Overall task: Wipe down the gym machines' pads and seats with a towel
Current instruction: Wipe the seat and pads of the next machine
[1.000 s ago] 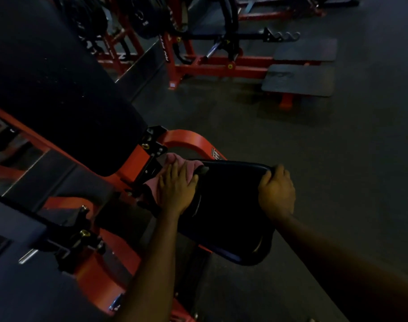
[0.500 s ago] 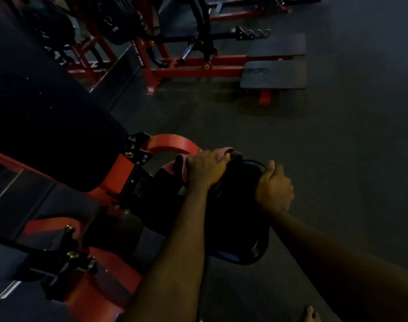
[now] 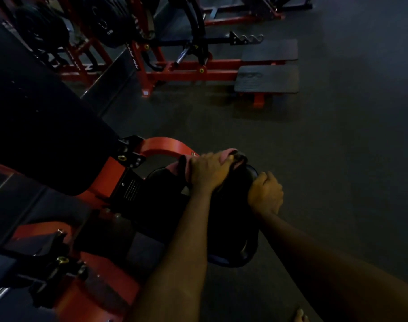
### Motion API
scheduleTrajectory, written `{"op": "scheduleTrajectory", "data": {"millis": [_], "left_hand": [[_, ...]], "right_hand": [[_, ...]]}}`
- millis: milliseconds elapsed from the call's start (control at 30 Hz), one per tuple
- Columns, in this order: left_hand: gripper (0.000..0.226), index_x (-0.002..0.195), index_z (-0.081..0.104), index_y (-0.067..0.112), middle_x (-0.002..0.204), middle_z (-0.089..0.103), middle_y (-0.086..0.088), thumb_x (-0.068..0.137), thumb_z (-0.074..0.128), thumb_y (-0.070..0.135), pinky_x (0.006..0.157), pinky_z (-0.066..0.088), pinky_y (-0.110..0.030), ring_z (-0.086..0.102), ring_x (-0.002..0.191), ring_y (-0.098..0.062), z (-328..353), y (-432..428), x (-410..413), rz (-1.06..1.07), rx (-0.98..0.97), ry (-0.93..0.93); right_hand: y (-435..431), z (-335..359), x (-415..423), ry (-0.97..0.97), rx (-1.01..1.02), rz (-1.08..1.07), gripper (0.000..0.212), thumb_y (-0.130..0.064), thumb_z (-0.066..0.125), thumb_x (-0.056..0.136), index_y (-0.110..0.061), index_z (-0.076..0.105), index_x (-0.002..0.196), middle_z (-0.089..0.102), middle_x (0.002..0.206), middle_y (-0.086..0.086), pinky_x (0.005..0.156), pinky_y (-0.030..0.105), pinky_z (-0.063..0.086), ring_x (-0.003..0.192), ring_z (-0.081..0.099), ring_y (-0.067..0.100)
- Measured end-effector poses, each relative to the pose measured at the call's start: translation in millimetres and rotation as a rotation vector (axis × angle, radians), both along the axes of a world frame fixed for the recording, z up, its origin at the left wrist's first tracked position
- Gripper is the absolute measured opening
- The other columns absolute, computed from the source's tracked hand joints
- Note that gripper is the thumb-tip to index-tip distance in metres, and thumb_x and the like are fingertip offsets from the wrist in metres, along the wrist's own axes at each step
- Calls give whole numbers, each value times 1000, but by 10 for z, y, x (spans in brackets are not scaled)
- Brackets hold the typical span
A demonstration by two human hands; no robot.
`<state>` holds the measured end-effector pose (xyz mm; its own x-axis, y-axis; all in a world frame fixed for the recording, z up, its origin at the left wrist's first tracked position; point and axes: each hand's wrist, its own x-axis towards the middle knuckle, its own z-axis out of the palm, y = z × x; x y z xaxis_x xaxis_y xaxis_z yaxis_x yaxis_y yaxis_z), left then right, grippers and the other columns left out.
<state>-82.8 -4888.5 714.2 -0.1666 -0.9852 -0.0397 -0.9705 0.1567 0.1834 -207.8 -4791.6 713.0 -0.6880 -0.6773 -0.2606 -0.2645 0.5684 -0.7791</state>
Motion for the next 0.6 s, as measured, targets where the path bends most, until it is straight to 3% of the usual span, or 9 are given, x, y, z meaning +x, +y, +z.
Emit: {"op": "scheduleTrajectory", "data": {"millis": [67,133,200,267,400,533,600], "left_hand": [[57,129,62,35,120,68,-1,96,31,69,97,39,-41,61,113,-25,30,81,-81,-90,-14,30],[55,132,60,33,123,66,-2,97,34,68,100,36,-43,59,117,-25,39,119,27,-134,11,92],[61,134,58,32,126,65,-3,96,33,71,105,36,-45,57,121,-26,28,97,160,-137,31,97],[70,134,59,34,125,67,-5,93,25,78,102,35,-47,57,119,-28,69,36,98,-56,71,34],[65,127,65,37,121,70,-2,91,27,76,99,34,-44,59,115,-29,109,46,-456,103,99,-99],[55,120,64,33,121,64,3,88,42,72,107,36,-47,56,117,-24,71,452,-653,73,-93,3],[57,129,54,38,130,57,7,85,41,73,110,34,-48,50,126,-21,70,690,-643,74,-167,51]], "right_hand": [[21,-1,-21,-75,-45,-45,37,-28,37,105,-6,67,107,68,111,20,89,46,49,103,62,40],[89,-28,-93,-188,-128,-64,34,-23,39,103,-12,71,97,69,109,19,88,45,49,103,62,39],[186,-76,-252,-334,-179,9,33,-19,41,103,-22,70,88,70,97,13,77,43,54,88,66,34],[267,-81,-502,-432,-132,193,33,-19,41,105,-20,74,100,72,90,11,63,37,54,70,68,28],[104,-99,-1058,-369,-10,434,38,-14,40,102,-7,77,104,76,91,18,56,31,51,68,68,32],[-245,-79,-1328,-316,-8,495,36,-13,40,101,-5,75,100,75,92,21,50,28,50,65,67,31],[-428,-5,-1349,-331,-6,573,33,-15,42,103,-6,73,100,73,90,17,46,25,49,63,66,26]]}}
